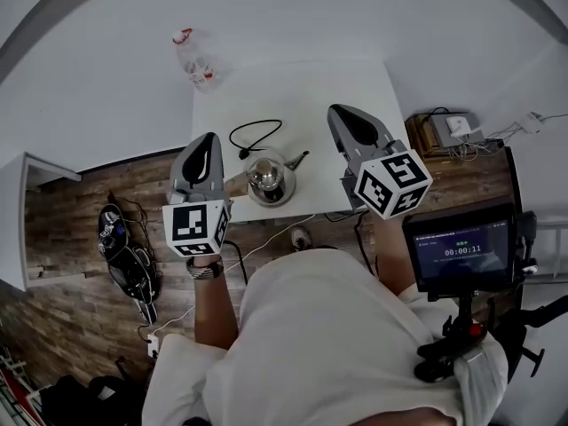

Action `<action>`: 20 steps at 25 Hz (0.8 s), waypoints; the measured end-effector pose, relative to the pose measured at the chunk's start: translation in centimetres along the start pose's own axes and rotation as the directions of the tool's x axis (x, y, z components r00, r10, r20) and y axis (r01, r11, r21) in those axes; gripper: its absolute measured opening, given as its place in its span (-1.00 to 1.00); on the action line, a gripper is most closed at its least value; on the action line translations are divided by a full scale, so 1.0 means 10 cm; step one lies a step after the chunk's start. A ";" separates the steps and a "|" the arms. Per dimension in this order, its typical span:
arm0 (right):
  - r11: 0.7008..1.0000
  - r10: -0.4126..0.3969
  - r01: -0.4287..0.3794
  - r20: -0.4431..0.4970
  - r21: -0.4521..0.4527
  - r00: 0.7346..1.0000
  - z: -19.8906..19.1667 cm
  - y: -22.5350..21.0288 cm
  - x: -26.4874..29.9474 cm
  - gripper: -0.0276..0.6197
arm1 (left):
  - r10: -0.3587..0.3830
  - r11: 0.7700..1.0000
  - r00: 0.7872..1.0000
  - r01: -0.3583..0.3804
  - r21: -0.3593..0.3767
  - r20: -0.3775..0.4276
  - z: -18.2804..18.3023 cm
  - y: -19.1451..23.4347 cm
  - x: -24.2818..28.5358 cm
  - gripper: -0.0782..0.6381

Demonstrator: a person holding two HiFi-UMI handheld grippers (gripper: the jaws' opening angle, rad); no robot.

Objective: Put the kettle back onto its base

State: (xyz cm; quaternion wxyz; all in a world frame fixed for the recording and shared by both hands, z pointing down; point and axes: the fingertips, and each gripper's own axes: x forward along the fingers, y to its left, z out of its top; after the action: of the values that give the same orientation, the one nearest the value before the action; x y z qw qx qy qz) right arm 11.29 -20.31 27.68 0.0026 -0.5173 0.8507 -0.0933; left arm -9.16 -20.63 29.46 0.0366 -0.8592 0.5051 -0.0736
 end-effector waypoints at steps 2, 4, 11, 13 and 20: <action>1.000 0.008 -0.007 0.008 -0.024 1.000 0.04 0.03 -0.01 -0.91 | -0.008 1.000 1.000 0.008 0.023 0.004 0.06 -0.02 0.01 -0.76; 0.997 0.028 -0.028 0.006 -0.067 1.000 0.07 0.08 0.01 -0.91 | -0.020 0.999 1.000 0.020 0.036 0.015 0.13 -0.04 0.03 -0.76; 0.994 0.051 -0.051 -0.001 -0.100 0.999 0.10 0.16 0.05 -0.91 | -0.051 0.997 0.998 0.050 0.051 0.027 0.21 -0.13 0.09 -0.76; 0.994 0.046 -0.045 0.003 -0.096 0.999 0.11 0.14 0.05 -0.91 | -0.058 0.997 0.998 0.056 0.050 0.028 0.20 -0.16 0.10 -0.76; 0.994 0.065 -0.064 0.007 -0.089 0.998 0.14 0.13 0.05 -0.91 | -0.062 0.997 0.998 0.061 0.041 0.034 0.20 -0.16 0.11 -0.76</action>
State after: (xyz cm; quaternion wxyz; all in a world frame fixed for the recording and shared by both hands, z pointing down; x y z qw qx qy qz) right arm 10.01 -20.38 26.18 -0.0134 -0.4895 0.8703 -0.0526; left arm -6.96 -20.79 27.79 0.0601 -0.8745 0.4761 -0.0697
